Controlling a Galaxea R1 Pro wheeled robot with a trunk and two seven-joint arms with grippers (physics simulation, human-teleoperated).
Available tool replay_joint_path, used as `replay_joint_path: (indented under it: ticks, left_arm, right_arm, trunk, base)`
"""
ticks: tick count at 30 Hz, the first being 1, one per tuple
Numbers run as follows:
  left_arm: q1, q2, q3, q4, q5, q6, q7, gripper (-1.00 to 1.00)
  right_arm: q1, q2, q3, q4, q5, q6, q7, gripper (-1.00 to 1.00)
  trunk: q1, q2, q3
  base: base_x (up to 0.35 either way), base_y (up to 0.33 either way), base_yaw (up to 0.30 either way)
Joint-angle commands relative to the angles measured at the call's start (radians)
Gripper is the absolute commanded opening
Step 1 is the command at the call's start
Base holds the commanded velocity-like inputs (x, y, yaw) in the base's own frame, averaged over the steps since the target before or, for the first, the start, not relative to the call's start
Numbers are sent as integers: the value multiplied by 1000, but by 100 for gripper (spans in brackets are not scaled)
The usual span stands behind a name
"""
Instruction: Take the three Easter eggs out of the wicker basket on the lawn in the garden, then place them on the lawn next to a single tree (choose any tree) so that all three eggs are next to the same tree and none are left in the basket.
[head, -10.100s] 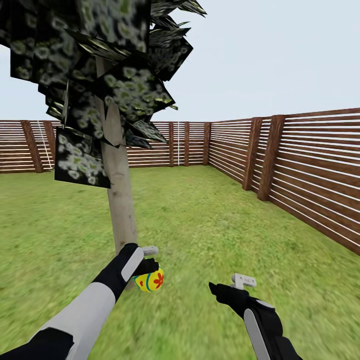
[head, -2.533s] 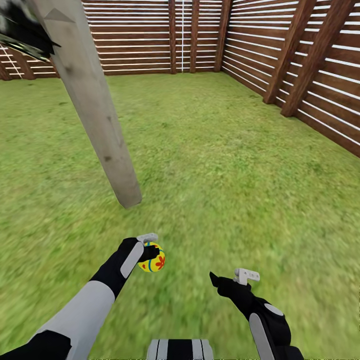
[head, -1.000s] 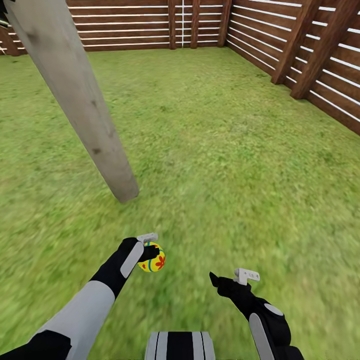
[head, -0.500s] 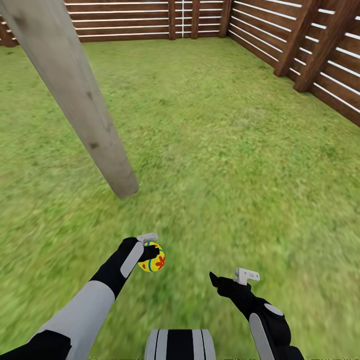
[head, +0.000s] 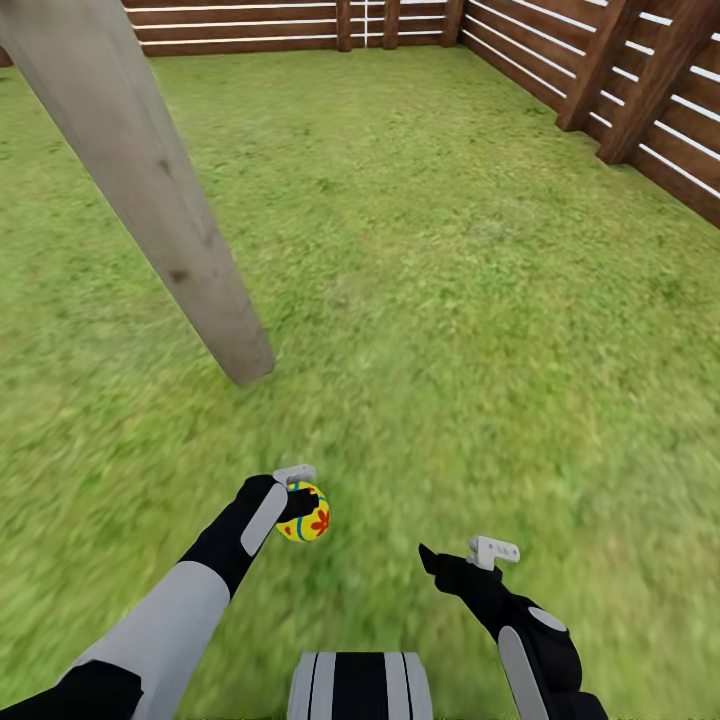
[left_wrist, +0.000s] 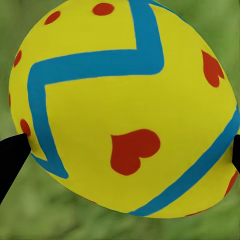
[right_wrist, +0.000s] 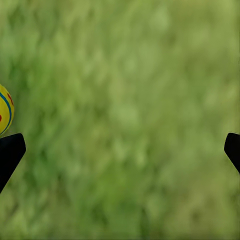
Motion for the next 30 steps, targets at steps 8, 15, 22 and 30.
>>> replay_joint_path:
  ticks: [8, 15, 22, 30]
  left_arm:
    - [0, 1, -3, -1, 10, 1, 10, -100]
    - [0, 1, -3, -1, 10, 1, 10, -100]
    - [0, 1, -3, -1, 10, 1, 10, -100]
    - [0, 1, -3, -1, 10, 1, 10, -100]
  right_arm:
    - [0, 0, -1, -1, -5, 5, -2, 100]
    - [0, 0, -1, -1, -5, 5, -2, 100]
    - [0, 0, -1, -1, -5, 5, -2, 100]
    - [0, 0, -1, -1, -6, 5, -2, 100]
  trunk:
    - [2, -1, -20]
    - [2, -2, -24]
    - [2, -2, -24]
    - [2, -2, -24]
  base:
    - [0, 0, 0]
    - [0, 0, 0]
    - [0, 0, 0]
    - [0, 0, 0]
